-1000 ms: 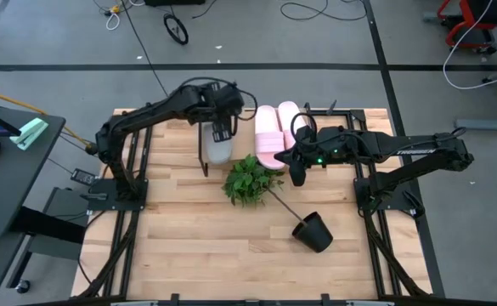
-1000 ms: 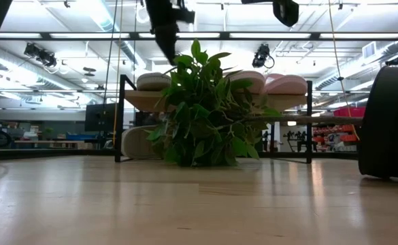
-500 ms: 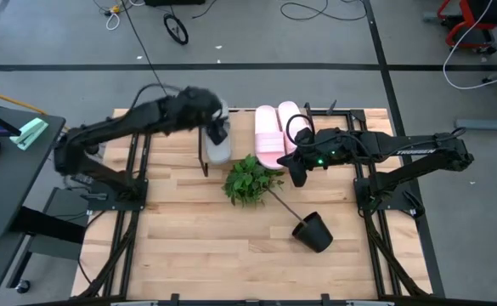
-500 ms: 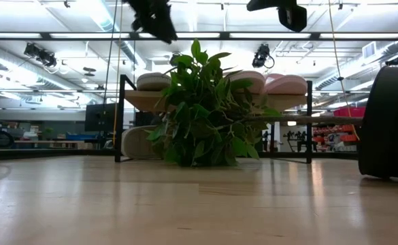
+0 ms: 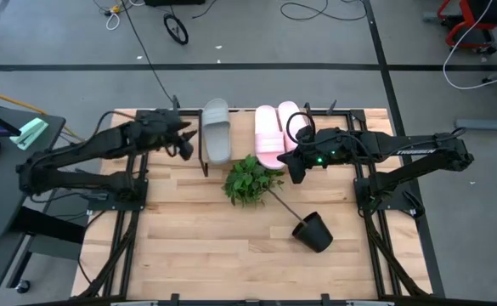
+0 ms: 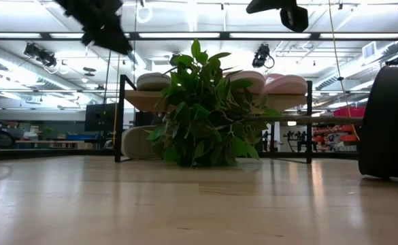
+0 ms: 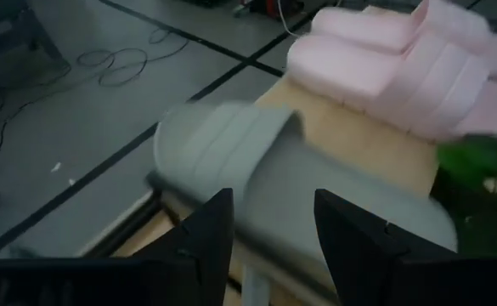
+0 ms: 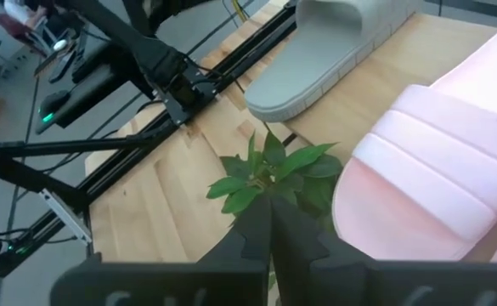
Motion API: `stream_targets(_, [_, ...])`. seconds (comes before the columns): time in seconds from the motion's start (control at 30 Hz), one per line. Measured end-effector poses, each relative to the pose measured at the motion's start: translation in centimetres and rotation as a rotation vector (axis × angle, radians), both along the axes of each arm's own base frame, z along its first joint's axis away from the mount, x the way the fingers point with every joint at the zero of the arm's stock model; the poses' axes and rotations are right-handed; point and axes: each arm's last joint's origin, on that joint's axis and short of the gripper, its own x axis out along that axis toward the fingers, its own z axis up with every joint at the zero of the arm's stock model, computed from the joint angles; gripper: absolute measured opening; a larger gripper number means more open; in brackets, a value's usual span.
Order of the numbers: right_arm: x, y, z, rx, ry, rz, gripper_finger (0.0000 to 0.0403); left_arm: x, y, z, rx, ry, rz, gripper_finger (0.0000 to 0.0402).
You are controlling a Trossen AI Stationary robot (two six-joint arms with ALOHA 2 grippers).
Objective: Pick and place slides into the shelf
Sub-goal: Put the gray slides on the shelf
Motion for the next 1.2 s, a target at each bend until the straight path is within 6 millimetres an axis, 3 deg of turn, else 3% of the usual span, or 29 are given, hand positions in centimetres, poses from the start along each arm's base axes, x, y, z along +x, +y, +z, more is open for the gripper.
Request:
stream_targets(0.17, [0.0, 0.0, 0.0, 0.012, -0.004, -0.023, 0.0012, -2.5, -0.2, -2.8, -0.033, -0.008, 0.044, 0.0176])
stream_targets(0.4, [0.0, -0.1, 0.0, 0.006, -0.005, -0.040, 0.0012, -4.0, -0.8, -6.2, -0.044, 0.036, -0.044, 0.0172])
stream_targets(0.73, [0.0, -0.1, 0.0, 0.001, -0.005, -0.046, 0.0012, -3.9, -0.8, -8.7, 0.041, 0.120, -0.230, 0.0167])
stream_targets(1.2, [0.0, -0.1, 0.0, -0.001, -0.005, -0.045, 0.0012, -4.4, 1.1, -12.2, -0.028, -0.016, -0.090, 0.0161])
